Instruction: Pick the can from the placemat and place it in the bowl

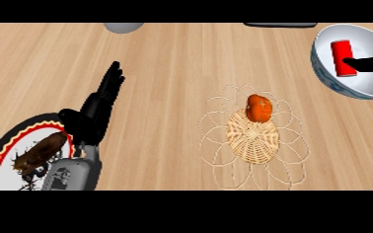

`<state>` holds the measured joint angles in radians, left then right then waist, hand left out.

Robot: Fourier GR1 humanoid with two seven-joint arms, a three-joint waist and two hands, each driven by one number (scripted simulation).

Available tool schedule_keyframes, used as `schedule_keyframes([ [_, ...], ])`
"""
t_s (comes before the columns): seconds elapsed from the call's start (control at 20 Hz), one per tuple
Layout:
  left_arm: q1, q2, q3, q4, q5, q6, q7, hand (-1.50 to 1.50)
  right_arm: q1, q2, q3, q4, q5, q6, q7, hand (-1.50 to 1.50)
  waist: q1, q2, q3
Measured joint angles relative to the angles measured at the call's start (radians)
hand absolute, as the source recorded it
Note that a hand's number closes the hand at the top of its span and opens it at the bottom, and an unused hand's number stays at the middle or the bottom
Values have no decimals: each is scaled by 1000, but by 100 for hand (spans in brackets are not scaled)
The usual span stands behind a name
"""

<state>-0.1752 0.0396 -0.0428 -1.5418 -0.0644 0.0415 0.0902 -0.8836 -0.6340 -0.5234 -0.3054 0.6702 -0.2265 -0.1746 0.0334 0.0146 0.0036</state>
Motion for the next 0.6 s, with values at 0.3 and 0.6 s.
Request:
schedule_keyframes([
  [0.3,28,-12,-11,-2,-10,8,-16,0,-18,-21,-75,-31,-90,-38,-108,-150,-6,-4,-1],
  [0.6,37,10,13,3,8,-13,-20,0,-19,-55,-144,-43,-194,9,-113,-150,-18,-10,-3],
])
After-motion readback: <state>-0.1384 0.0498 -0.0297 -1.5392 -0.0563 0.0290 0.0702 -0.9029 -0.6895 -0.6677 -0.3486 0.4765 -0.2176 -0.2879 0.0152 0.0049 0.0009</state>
